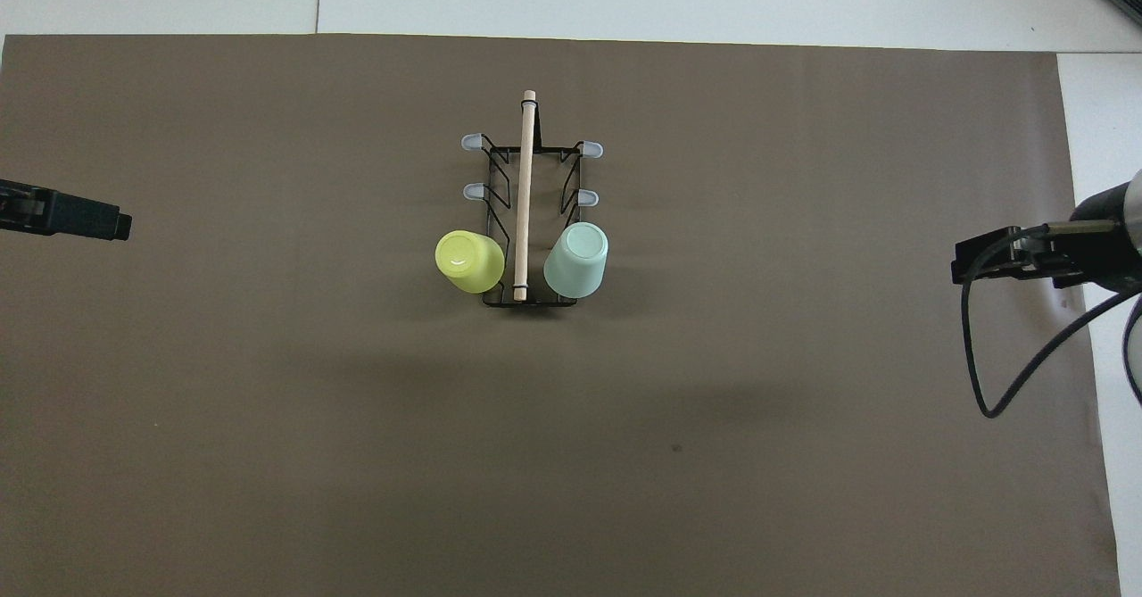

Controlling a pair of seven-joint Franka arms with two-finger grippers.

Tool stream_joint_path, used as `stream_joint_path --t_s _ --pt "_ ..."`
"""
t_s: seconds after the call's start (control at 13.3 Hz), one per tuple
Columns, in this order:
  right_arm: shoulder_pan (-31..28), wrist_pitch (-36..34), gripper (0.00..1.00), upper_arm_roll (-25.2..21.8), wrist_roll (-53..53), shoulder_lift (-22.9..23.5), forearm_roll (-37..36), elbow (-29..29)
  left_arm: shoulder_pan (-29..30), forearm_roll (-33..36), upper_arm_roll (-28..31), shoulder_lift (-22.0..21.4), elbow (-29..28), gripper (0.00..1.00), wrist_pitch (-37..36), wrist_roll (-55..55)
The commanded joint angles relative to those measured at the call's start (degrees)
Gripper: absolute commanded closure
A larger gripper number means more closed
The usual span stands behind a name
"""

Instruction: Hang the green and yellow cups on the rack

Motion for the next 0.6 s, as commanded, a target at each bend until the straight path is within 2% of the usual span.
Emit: stream_joint_path --t_s 0.0,0.15,0.3,0.52 --pt "0.05 -1.11 0.0 -0.31 -0.19 0.65 -0.21 1.18 0.25 -0.61 0.13 1.4 1.91 0.0 -3.86 0.8" --pt "1.28 -1.81 0.0 -1.27 -0.19 0.65 -0.56 1.26 0.43 -0.52 -0.13 1.48 2.17 0.0 -5.36 0.44" --pt "4.61 -2.94 0.0 -5.13 -0.28 0.56 -0.65 1.18 0.34 3.24 -1.79 1.05 2.09 0.0 -7.21 0.27" --pt "3.31 -3.92 0.0 -4.97 -0.37 0.48 -0.65 1.09 0.43 3.44 -2.68 1.05 2.26 0.0 -7.56 -3.05"
